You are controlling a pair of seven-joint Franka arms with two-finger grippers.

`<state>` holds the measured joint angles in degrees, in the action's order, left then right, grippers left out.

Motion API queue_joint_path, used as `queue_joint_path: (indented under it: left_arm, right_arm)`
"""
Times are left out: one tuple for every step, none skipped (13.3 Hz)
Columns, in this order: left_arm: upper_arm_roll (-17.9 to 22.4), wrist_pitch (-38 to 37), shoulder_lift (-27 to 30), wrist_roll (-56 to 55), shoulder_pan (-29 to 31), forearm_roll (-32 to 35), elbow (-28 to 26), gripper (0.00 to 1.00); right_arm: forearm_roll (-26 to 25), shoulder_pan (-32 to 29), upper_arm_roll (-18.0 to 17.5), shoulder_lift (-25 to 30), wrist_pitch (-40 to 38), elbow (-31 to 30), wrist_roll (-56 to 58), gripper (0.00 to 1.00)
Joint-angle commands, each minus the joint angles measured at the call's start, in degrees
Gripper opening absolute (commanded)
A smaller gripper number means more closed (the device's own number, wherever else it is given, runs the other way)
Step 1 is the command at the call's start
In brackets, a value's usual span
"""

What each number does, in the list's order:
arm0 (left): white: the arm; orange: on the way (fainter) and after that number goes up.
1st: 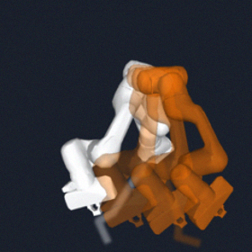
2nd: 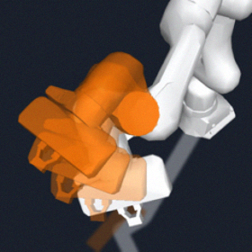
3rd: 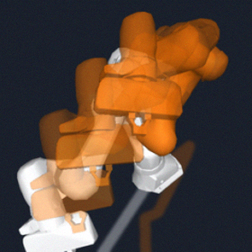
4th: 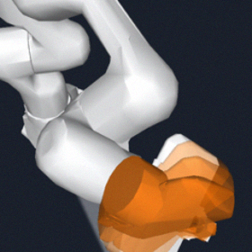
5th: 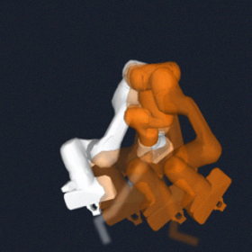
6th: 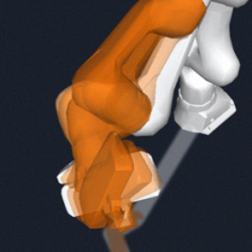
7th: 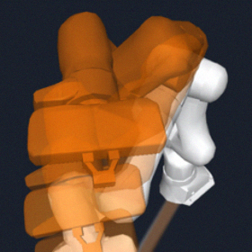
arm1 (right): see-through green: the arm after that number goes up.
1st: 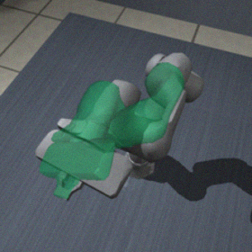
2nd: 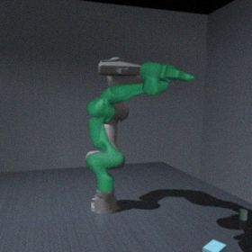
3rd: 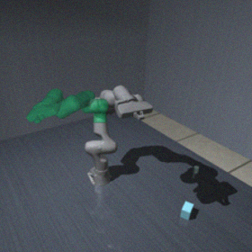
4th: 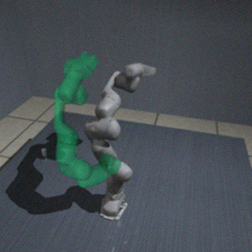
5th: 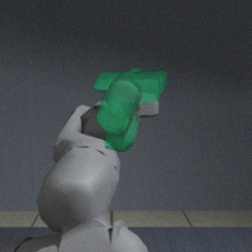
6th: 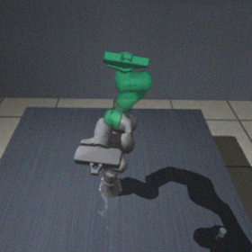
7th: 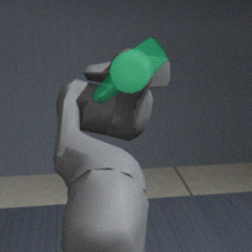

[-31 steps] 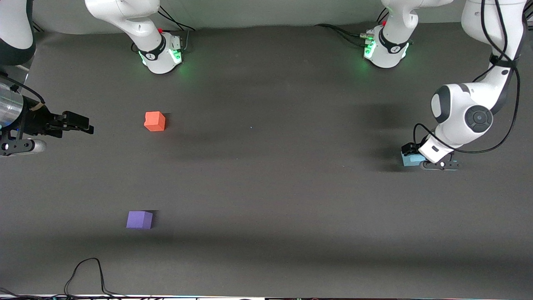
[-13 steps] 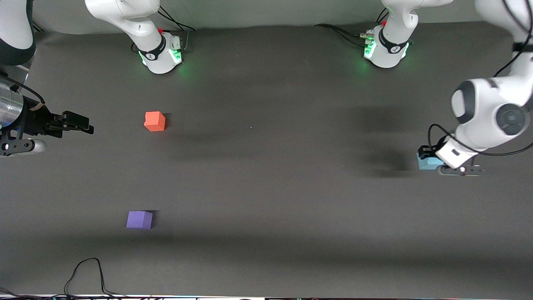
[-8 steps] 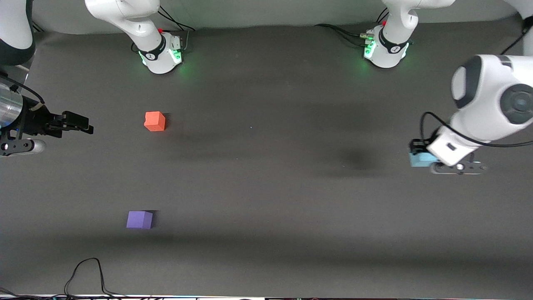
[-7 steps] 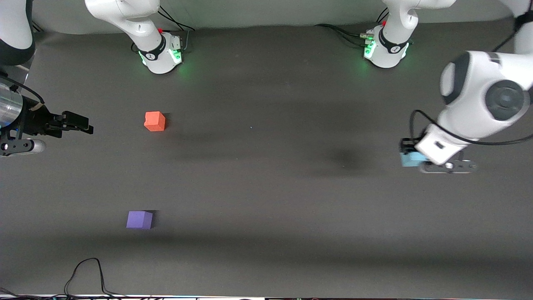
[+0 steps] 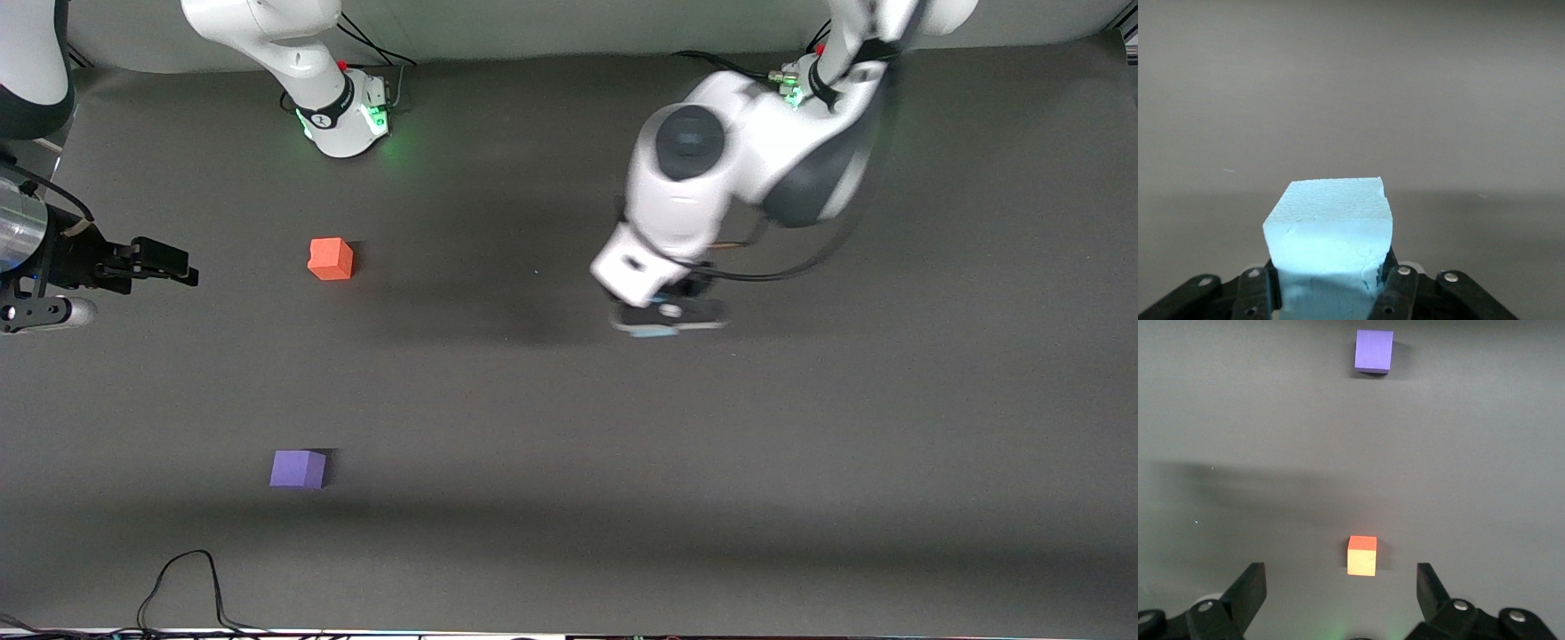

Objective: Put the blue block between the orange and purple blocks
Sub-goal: 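Carry the light-blue block with the left gripper toward the table middle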

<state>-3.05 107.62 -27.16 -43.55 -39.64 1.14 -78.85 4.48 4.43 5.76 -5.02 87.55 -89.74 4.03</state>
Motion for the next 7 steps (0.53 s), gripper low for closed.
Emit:
queue_joint_path:
  left_arm:
    - [1.3, -3.12, -10.7, -2.33, -5.78, 0.09, 14.05, 0.41]
    - [1.3, -2.6, -13.07, -2.94, -7.2, 0.26, 15.38, 0.41]
    - [1.3, -1.38, -14.75, -3.38, -8.17, 0.44, 15.31, 0.41]
    - [1.3, 0.99, -16.68, -3.56, -9.22, 0.53, 14.87, 0.41]
    - [1.3, 2.84, -18.79, -3.74, -9.93, 0.53, 14.87, 0.41]
    - [1.3, 4.42, -20.64, -4.43, -10.02, 0.53, 14.78, 0.41]
    - [1.3, 6.53, -22.4, -4.79, -10.2, 0.53, 14.6, 0.42]
  right_arm:
    - [-0.17, 0.05, 0.13, -0.34, -1.15, 1.32, -0.08, 1.0]
    - [-0.17, 0.14, 0.13, -0.34, -1.15, 1.32, -0.08, 1.0]
    - [-0.17, 0.14, 0.13, -0.34, -1.15, 1.32, -0.08, 1.0]
    - [-0.17, 0.14, 0.13, -0.34, -1.15, 1.41, -0.08, 1.0]
    - [-0.17, 0.14, 0.13, -0.34, -1.15, 1.32, -0.08, 1.0]
    - [-0.17, 0.14, 0.05, -0.34, -1.15, 1.41, -0.08, 1.0]
    - [-0.17, 0.14, 0.13, -0.42, -1.15, 1.41, -0.08, 1.0]
